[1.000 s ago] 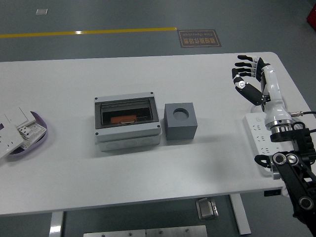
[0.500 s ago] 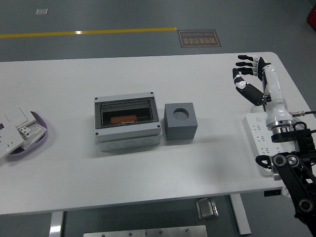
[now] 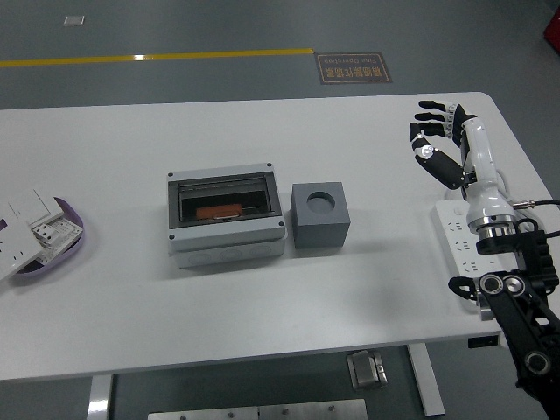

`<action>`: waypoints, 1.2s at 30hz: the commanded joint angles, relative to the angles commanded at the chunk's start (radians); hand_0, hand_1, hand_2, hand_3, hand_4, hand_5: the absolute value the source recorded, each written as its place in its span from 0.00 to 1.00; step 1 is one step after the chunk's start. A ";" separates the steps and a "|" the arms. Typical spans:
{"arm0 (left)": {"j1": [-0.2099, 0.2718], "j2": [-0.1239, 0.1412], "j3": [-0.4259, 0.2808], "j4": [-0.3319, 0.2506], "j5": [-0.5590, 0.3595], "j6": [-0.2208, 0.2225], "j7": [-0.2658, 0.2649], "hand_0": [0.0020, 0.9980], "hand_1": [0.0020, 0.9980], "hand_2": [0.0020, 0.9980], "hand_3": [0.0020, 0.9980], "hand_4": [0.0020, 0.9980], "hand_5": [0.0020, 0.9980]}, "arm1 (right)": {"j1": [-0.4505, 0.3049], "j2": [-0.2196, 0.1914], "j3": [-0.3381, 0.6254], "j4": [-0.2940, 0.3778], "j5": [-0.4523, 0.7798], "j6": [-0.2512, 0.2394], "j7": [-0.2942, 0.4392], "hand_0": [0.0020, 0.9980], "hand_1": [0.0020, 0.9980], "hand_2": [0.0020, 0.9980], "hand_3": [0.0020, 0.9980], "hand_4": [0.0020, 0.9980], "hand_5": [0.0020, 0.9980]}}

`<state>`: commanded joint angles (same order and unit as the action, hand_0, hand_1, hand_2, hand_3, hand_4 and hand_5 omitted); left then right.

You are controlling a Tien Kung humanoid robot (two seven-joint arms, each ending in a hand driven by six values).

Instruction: Pick up the cylinder from the cube,place it in the box,flap close box

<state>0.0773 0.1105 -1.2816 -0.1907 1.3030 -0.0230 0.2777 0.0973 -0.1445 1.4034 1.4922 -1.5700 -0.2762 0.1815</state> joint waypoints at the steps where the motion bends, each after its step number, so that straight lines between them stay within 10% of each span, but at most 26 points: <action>1: -0.001 0.001 -0.001 0.000 0.002 0.000 0.000 0.60 0.58 0.56 0.60 0.67 0.26 | -0.001 0.001 0.002 -0.001 0.000 0.000 -0.001 0.64 0.62 0.63 0.69 0.62 0.26; 36: -0.017 0.033 0.064 0.011 -0.059 0.012 -0.028 0.60 0.58 0.56 0.60 0.67 0.26 | 0.052 -0.006 0.045 -0.045 0.237 0.021 0.102 0.65 0.62 0.63 0.68 0.64 0.29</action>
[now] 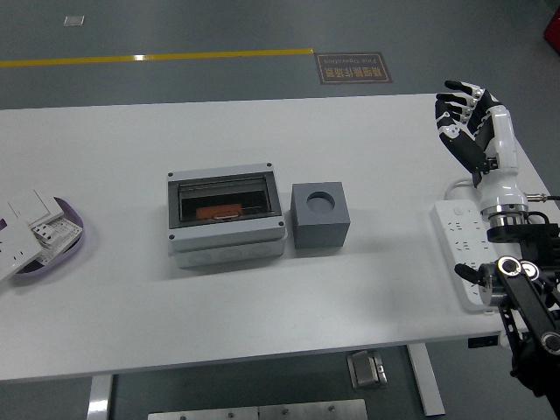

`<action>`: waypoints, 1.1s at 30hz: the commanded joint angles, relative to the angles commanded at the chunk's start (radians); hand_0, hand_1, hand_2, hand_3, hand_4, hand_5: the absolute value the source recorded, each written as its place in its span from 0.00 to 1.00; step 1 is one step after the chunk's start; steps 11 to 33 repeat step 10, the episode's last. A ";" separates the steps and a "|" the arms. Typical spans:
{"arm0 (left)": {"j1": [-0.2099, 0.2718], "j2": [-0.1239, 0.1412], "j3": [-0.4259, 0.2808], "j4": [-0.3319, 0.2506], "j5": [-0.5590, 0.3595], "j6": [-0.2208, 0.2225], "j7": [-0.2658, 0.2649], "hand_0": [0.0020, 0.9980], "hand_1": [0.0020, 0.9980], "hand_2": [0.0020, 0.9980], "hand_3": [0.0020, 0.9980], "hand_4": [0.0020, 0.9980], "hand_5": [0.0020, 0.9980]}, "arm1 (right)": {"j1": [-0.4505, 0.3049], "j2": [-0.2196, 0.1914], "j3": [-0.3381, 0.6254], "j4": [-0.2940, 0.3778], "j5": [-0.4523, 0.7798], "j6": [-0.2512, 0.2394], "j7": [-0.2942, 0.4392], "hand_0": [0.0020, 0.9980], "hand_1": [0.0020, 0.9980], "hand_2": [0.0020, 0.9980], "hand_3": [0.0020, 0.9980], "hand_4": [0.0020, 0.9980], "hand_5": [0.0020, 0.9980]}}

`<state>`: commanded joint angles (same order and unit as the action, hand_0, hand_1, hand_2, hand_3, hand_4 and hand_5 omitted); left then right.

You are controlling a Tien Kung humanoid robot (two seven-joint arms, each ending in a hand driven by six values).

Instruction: Pick up the cylinder from the cube,place it in the box,flap close box

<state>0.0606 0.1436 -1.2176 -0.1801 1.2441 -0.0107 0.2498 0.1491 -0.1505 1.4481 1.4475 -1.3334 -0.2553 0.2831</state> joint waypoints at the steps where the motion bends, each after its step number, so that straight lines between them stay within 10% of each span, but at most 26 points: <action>1: -0.002 0.000 0.004 0.000 -0.003 0.000 -0.001 0.60 0.58 0.56 0.60 0.67 0.26 | 0.000 0.000 0.004 0.003 0.002 0.000 0.001 0.65 0.62 0.63 0.68 0.64 0.29; 33: -0.018 0.006 0.023 0.000 -0.013 0.003 -0.012 0.60 0.58 0.56 0.60 0.67 0.26 | -0.016 0.001 0.048 0.025 0.014 -0.001 0.008 0.65 0.62 0.63 0.68 0.64 0.29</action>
